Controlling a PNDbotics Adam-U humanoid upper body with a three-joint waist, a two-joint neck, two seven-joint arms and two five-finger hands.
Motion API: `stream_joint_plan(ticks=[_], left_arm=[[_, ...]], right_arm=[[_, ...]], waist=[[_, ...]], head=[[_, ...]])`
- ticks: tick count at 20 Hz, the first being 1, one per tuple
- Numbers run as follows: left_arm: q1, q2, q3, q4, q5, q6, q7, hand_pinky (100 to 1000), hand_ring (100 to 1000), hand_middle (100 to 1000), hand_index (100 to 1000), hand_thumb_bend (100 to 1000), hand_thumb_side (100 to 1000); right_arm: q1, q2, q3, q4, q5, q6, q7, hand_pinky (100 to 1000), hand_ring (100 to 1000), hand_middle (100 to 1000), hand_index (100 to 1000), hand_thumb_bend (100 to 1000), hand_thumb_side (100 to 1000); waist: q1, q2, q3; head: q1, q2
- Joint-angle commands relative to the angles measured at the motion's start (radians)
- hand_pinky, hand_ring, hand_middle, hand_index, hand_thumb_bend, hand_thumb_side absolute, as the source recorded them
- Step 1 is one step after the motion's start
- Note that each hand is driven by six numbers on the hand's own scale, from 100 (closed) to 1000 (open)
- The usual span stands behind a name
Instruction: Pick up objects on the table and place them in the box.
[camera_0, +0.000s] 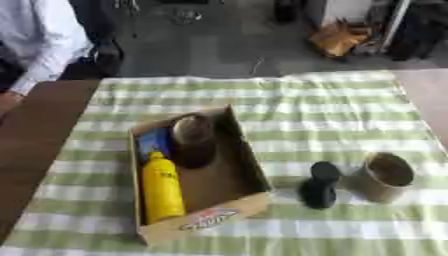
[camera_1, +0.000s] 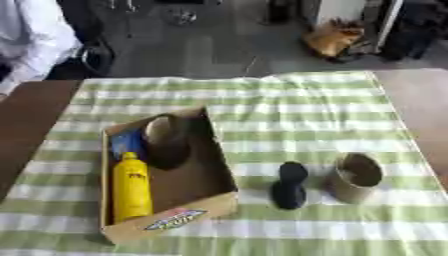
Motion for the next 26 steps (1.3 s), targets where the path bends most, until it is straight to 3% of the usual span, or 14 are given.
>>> stream_joint_plan(ticks=[1,9,11,14,16,19,22,26], left_arm=[[-0.009,0.036,0.008,-0.013,-0.001,0.001,0.0,918,1000,1000,1000,100,989],[-0.009,0.036,0.007,-0.013,0.0,0.0,-0.002,918,1000,1000,1000,100,988],[-0.007,0.036,0.008,-0.013,0.0,0.001,-0.002,918,1000,1000,1000,100,988],[-0.004,0.037,0.006,-0.013,0.0,0.003,-0.004,918,1000,1000,1000,100,987],[-0.001,0.041,0.003,-0.013,0.001,0.006,-0.009,917,1000,1000,1000,100,988],[0.003,0.041,-0.001,-0.013,0.005,0.008,-0.015,916,1000,1000,1000,100,987],[0.004,0.041,-0.004,-0.013,0.009,0.01,-0.022,916,1000,1000,1000,100,987],[0.002,0.043,-0.007,-0.013,0.013,0.012,-0.028,916,1000,1000,1000,100,987]], right_arm=[[-0.013,-0.035,-0.005,-0.016,0.009,0.002,0.004,772,898,944,873,100,1000],[-0.012,-0.035,-0.005,-0.016,0.011,0.007,0.01,774,899,945,874,100,1000],[-0.011,-0.041,-0.008,-0.016,0.024,0.033,0.022,779,900,950,876,100,1000],[-0.013,-0.077,-0.004,-0.016,0.061,0.128,0.082,845,906,961,890,100,1000],[-0.025,-0.154,0.023,-0.012,0.116,0.259,0.215,923,918,973,918,100,1000],[-0.074,-0.266,0.085,-0.004,0.224,0.419,0.512,958,948,977,966,135,1000],[-0.136,-0.336,0.143,0.013,0.298,0.47,0.797,977,982,1000,1000,201,1000],[-0.23,-0.39,0.216,0.087,0.339,0.459,1.084,956,988,999,993,188,1000]], waist=[[-0.002,-0.011,0.001],[-0.004,-0.012,0.0],[-0.005,-0.013,-0.001],[-0.007,-0.016,-0.003],[-0.013,-0.021,-0.006],[-0.021,-0.029,-0.009],[-0.024,-0.036,-0.008],[-0.024,-0.045,-0.004]], head=[[0.005,0.004],[0.0,0.0],[-0.002,-0.001],[-0.007,0.002],[-0.016,0.007],[-0.026,0.01],[-0.03,0.01],[-0.04,0.01]])
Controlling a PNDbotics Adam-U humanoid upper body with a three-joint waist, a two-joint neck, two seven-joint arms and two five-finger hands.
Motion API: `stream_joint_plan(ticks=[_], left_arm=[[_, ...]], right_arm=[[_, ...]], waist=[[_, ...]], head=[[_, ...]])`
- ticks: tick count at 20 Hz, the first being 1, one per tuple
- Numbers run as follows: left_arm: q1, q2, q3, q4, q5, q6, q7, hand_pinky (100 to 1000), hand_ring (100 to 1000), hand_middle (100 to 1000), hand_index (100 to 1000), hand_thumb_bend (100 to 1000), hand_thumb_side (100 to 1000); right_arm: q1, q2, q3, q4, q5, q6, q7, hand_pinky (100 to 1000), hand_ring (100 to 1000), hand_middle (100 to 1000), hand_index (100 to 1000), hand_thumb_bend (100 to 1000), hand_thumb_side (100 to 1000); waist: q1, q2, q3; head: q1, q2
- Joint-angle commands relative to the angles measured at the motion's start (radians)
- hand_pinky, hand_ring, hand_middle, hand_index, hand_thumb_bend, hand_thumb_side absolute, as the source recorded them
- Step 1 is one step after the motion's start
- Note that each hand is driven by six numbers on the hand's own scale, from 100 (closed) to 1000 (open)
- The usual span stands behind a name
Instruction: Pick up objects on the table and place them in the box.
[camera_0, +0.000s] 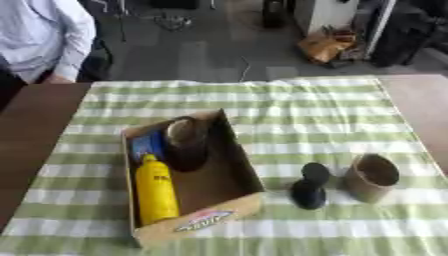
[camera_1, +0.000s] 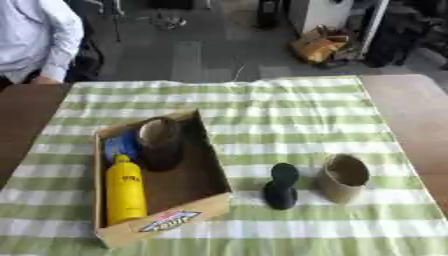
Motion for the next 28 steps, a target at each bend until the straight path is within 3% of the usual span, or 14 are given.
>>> stream_joint_plan(ticks=[1,4,11,21,28], left_arm=[[-0.008,0.034,-0.002,-0.013,0.007,0.001,-0.008,916,1000,1000,1000,100,987],[-0.01,0.031,-0.006,-0.013,0.01,0.001,-0.014,916,1000,1000,1000,100,987],[-0.013,0.026,-0.011,-0.013,0.017,0.003,-0.023,914,1000,1000,1000,100,988],[-0.018,0.019,-0.017,-0.013,0.025,0.004,-0.033,914,1000,1000,1000,100,985],[-0.021,0.016,-0.019,-0.013,0.028,0.005,-0.037,914,1000,1000,1000,100,984]], right_arm=[[-0.072,-0.068,0.053,0.065,0.034,-0.016,0.204,956,988,999,993,188,1000],[-0.145,-0.056,0.107,0.148,0.037,-0.05,0.319,954,991,999,998,203,1000],[-0.293,0.033,0.218,0.381,0.07,-0.105,0.441,954,991,998,1000,303,1000],[-0.43,0.18,0.304,0.675,0.118,-0.163,0.493,952,993,1000,998,337,1000],[-0.459,0.238,0.31,0.771,0.159,-0.195,0.482,947,991,1000,989,322,1000]], waist=[[-0.001,-0.017,0.002],[0.0,-0.022,0.004],[0.002,-0.034,0.007],[0.003,-0.04,0.02],[0.003,-0.039,0.027]], head=[[-0.01,0.008],[-0.023,0.013],[-0.023,0.018],[-0.044,0.019],[-0.051,0.005]])
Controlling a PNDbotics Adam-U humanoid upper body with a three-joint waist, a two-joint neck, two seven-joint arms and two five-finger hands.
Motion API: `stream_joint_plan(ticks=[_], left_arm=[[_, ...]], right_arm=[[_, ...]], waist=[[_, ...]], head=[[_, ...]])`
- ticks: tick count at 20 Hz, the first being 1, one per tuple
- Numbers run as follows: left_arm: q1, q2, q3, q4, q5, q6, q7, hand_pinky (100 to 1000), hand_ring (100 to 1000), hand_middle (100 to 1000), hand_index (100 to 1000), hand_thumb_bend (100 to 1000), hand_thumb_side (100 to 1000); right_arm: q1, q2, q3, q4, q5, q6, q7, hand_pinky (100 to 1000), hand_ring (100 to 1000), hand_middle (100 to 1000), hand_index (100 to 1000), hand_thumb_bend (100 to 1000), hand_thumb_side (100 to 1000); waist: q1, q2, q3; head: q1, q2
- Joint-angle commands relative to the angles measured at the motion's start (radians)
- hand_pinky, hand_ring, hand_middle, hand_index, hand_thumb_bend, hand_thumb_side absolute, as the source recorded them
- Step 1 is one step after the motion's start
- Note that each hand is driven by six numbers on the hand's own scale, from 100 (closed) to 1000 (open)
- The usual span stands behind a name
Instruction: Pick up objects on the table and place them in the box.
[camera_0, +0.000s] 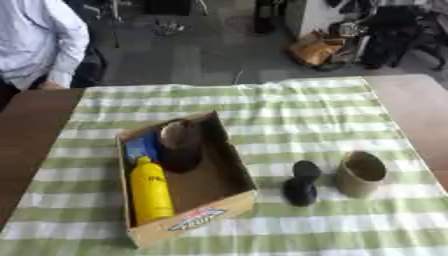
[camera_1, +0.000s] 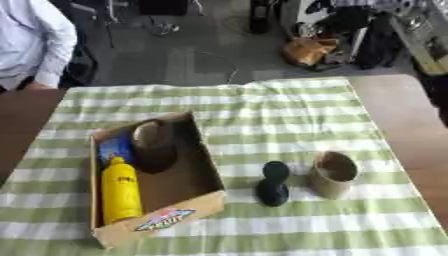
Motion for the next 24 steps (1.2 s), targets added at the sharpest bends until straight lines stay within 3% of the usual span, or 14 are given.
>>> stream_joint_plan(ticks=[1,12,16,20,24], left_arm=[[-0.016,0.018,0.0,-0.013,0.004,0.0,-0.005,914,1000,1000,1000,100,985],[-0.017,0.011,-0.002,-0.013,0.008,0.0,-0.01,912,1000,1000,1000,100,985],[-0.015,0.01,0.0,-0.013,0.009,0.0,-0.008,912,1000,1000,1000,100,985],[-0.011,0.012,0.001,-0.013,0.01,0.001,-0.007,910,1000,1000,1000,100,988],[-0.016,0.014,0.001,-0.013,0.012,0.0,-0.007,909,1000,1000,1000,100,990]], right_arm=[[-0.032,-0.001,-0.01,0.019,0.019,-0.014,-0.008,949,992,1000,990,323,1000],[-0.014,0.034,0.022,0.139,0.093,-0.056,0.046,1000,1000,1000,1000,437,1000],[0.029,0.009,0.026,0.146,0.109,-0.071,0.02,1000,1000,1000,1000,488,1000],[0.09,-0.043,0.049,0.106,0.065,-0.056,-0.044,985,1000,1000,1000,495,1000],[0.136,-0.08,0.082,0.085,0.011,-0.04,-0.031,983,1000,1000,1000,528,989]], waist=[[0.0,-0.013,0.0],[-0.003,-0.009,0.005],[-0.003,-0.007,0.005],[-0.004,-0.004,0.003],[-0.006,-0.003,-0.001]], head=[[-0.001,-0.009],[-0.018,-0.036],[-0.025,-0.034],[-0.021,-0.029],[-0.017,-0.024]])
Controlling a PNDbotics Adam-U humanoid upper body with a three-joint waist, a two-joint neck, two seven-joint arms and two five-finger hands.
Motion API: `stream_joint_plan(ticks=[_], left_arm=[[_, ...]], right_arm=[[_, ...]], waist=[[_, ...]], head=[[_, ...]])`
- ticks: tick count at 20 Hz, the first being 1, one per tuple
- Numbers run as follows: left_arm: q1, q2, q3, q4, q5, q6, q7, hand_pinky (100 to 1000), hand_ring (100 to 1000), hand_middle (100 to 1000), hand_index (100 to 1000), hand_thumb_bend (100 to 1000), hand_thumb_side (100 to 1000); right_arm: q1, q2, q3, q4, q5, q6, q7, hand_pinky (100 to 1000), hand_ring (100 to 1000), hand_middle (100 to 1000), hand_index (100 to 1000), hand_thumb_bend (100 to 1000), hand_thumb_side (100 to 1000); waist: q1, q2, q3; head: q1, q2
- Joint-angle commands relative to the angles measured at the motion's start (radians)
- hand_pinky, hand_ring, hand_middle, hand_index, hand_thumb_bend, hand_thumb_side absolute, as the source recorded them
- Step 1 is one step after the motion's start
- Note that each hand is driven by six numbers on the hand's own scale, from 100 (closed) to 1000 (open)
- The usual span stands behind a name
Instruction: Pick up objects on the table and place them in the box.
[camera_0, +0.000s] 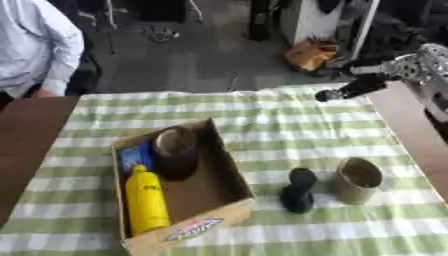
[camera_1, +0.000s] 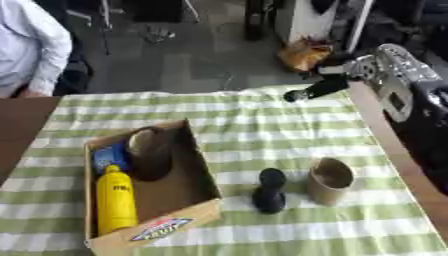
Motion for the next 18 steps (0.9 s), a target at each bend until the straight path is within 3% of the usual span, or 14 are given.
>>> stream_joint_plan(ticks=[1,5,18], left_arm=[[-0.012,0.023,0.006,-0.013,0.003,0.001,-0.001,909,1000,1000,1000,100,991],[-0.014,0.024,0.006,-0.013,0.003,0.001,-0.002,908,1000,1000,1000,100,994],[-0.01,0.023,0.008,-0.013,0.004,0.005,-0.001,905,1000,1000,1000,100,992]], right_arm=[[-0.001,-0.058,0.014,-0.03,-0.046,0.012,0.014,987,1000,1000,1000,538,971],[0.025,-0.083,0.024,-0.037,-0.075,0.021,0.044,993,1000,1000,1000,535,961],[0.134,-0.145,0.017,-0.141,-0.167,0.068,-0.058,965,1000,1000,1000,514,1000]], waist=[[-0.003,-0.01,-0.001],[-0.004,-0.011,0.0],[-0.003,-0.006,-0.003]], head=[[0.003,0.001],[0.006,0.003],[0.015,0.008]])
